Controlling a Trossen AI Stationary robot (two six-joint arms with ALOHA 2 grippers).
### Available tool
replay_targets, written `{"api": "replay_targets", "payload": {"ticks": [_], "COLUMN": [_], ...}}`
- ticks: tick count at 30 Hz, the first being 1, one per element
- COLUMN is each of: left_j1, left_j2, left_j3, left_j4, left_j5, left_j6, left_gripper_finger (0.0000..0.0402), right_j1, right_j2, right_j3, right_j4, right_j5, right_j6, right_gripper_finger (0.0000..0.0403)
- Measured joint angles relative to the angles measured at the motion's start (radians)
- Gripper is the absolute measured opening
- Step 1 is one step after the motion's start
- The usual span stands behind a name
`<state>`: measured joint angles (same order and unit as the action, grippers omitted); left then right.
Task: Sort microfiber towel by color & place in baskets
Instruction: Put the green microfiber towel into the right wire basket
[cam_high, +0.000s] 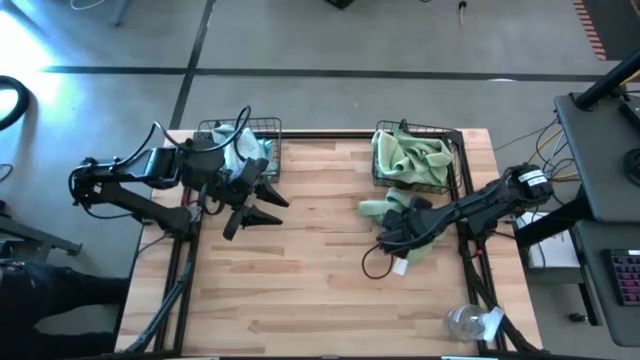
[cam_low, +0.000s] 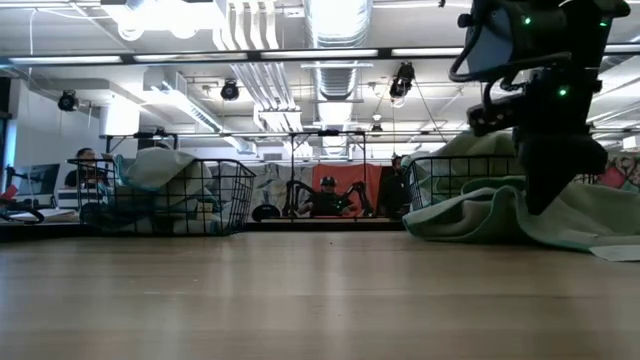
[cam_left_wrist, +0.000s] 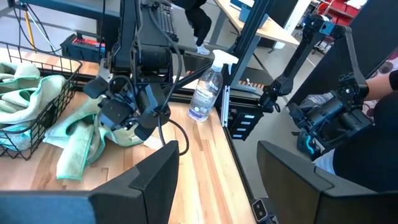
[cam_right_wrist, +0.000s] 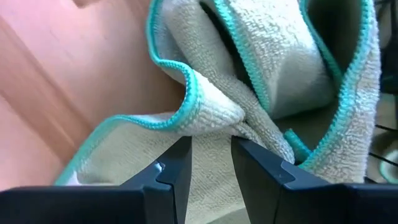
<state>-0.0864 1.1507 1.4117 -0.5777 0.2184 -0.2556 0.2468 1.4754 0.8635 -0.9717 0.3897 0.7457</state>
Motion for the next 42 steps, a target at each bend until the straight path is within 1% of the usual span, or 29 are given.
{"api": "replay_targets", "payload": {"ticks": [2,5,8,10,13,19,26,35,42], "left_j1": [0.0,0.0,0.0,0.0,0.0,0.0,0.0,0.0,0.0], "left_j2": [0.0,0.0,0.0,0.0,0.0,0.0,0.0,0.0,0.0], "left_j3": [0.0,0.0,0.0,0.0,0.0,0.0,0.0,0.0,0.0], "left_j4": [0.0,0.0,0.0,0.0,0.0,0.0,0.0,0.001,0.01], "left_j5": [0.0,0.0,0.0,0.0,0.0,0.0,0.0,0.0,0.0], "left_j6": [0.0,0.0,0.0,0.0,-0.002,-0.022,-0.058,-0.094,-0.099], "left_gripper_finger": [0.0201,0.0201,0.0201,0.0201,0.0201,0.0201,0.0201,0.0201,0.0201], "right_j1": [-0.008,-0.026,-0.04,-0.051,-0.071,-0.118,-0.164,-0.202,-0.225], "right_j2": [0.0,0.0,-0.001,-0.002,-0.002,-0.002,-0.001,0.0,0.0], "right_j3": [0.004,0.038,0.071,0.083,0.088,0.087,0.058,-0.009,-0.059], "right_j4": [-0.037,-0.148,-0.239,-0.253,-0.25,-0.245,-0.235,-0.138,-0.08], "right_j5": [0.0,0.013,0.06,0.079,0.082,0.08,0.026,0.019,-0.026], "right_j6": [0.0,-0.001,-0.002,-0.02,-0.055,-0.059,-0.067,-0.116,-0.121], "right_gripper_finger": [0.0112,0.0112,0.0112,0.0112,0.0112,0.0112,0.0112,0.0112,0.0112]}}
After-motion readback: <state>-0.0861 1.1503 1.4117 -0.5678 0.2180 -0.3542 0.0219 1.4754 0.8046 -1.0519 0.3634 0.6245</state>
